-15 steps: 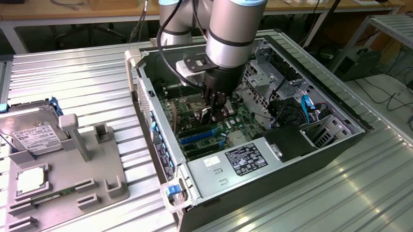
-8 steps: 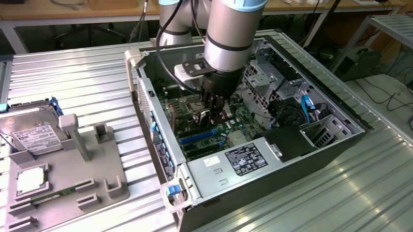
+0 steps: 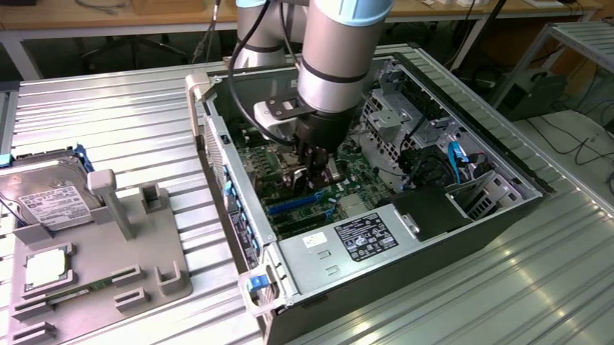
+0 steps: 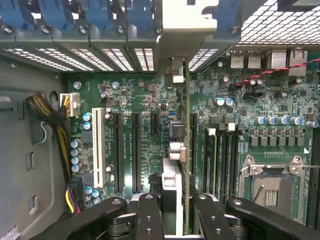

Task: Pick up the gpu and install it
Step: 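Insert the gpu into the slot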

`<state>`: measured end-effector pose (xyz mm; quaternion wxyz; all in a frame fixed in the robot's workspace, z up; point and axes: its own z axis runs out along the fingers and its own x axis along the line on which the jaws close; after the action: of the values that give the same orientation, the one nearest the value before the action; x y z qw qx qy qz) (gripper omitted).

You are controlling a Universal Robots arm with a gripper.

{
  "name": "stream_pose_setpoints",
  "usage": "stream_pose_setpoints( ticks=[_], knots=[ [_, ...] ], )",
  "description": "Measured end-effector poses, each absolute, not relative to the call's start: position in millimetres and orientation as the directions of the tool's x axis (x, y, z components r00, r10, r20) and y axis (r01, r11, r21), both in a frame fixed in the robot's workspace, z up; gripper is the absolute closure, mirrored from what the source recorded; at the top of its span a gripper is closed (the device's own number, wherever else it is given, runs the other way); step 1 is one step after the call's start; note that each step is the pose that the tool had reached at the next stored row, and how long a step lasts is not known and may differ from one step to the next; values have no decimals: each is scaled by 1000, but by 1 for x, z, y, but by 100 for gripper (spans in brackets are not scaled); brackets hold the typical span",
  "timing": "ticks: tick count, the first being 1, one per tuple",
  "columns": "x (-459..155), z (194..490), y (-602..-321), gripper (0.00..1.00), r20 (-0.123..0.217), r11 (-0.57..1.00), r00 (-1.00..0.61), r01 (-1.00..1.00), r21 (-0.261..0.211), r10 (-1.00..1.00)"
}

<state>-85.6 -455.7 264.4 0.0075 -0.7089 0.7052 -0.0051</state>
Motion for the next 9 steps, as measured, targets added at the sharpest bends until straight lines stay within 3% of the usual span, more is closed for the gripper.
stream_pose_setpoints(
  ticks=[9],
  knots=[
    [-88, 258, -456, 72, -3, -5, 5, -1000, -18, -1000]
  ],
)
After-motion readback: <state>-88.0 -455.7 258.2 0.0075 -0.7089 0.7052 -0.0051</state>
